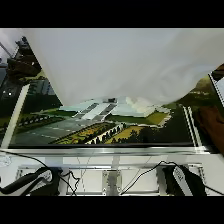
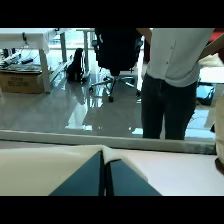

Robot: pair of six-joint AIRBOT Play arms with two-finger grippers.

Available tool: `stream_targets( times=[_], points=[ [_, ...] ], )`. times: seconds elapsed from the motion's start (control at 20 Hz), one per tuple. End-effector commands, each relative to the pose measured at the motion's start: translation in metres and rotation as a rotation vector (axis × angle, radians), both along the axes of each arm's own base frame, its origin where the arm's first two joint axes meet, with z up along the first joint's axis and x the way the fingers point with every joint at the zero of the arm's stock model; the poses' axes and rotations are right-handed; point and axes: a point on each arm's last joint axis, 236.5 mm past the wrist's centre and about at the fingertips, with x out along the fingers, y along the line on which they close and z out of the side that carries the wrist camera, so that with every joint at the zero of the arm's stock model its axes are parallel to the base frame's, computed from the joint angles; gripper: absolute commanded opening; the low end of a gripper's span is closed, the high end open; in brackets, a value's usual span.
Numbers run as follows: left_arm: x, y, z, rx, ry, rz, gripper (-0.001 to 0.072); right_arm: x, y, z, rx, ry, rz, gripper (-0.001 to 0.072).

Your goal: Fold the shirts.

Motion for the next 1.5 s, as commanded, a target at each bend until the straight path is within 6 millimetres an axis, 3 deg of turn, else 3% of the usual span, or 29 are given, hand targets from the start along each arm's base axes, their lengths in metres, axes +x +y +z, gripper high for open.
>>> stream_targets(
  times=[0.0, 0.1, 0.25, 0.4, 0.5, 0.65, 0.75, 0.9, 1.0, 1.2, 1.3, 1.45],
  points=[
    [-0.063, -0.001, 0.035, 0.079, -0.124, 0.074, 0.0003, -0.057, 0.027, 0.023, -0.11, -0.006, -0.046, 0.003],
    [-0.09, -0.003, 0.045, 0.079, -0.15, 0.104, 0.0002, -0.082, 0.045, 0.021, -0.111, 0.01, -0.04, 0.003],
    [-0.112, -0.006, 0.054, 0.087, -0.189, 0.113, 0.0002, -0.11, 0.057, 0.025, -0.147, -0.009, -0.071, 0.003],
    [-0.101, 0.002, 0.052, 0.093, -0.178, 0.145, 0.0002, -0.118, 0.043, 0.033, -0.181, -0.039, -0.157, 0.0029],
    [-0.076, 0.012, 0.042, 0.074, -0.128, 0.165, 0.0002, -0.106, 0.021, 0.034, -0.16, -0.036, -0.21, 0.003],
    [-0.017, 0.02, 0.003, 0.031, 0.014, 0.139, 0.0002, -0.057, -0.007, 0.005, -0.07, 0.078, -0.185, 0.003],
    [0.03, 0.028, -0.053, 0.019, 0.178, 0.121, 0.0003, -0.01, -0.022, -0.03, 0.04, 0.175, -0.113, 0.0031],
    [0.087, 0.033, -0.15, 0.029, 0.433, 0.071, 0.0005, 0.061, -0.035, -0.111, 0.212, 0.36, -0.003, 0.0032],
    [0.122, 0.031, -0.208, 0.042, 0.542, 0.037, 0.0006, 0.106, -0.026, -0.181, 0.273, 0.511, 0.062, 0.0032],
    [0.188, 0.034, -0.305, 0.042, 0.655, 0.037, 0.0006, 0.188, 0.012, -0.295, 0.232, 0.653, 0.095, 0.0032],
    [0.216, 0.043, -0.341, 0.013, 0.678, 0.082, 0.0006, 0.224, 0.031, -0.334, 0.181, 0.644, 0.079, 0.0033],
    [0.248, 0.059, -0.374, -0.026, 0.674, 0.163, 0.0006, 0.266, 0.051, -0.359, 0.152, 0.55, 0.043, 0.0033]
  ],
)
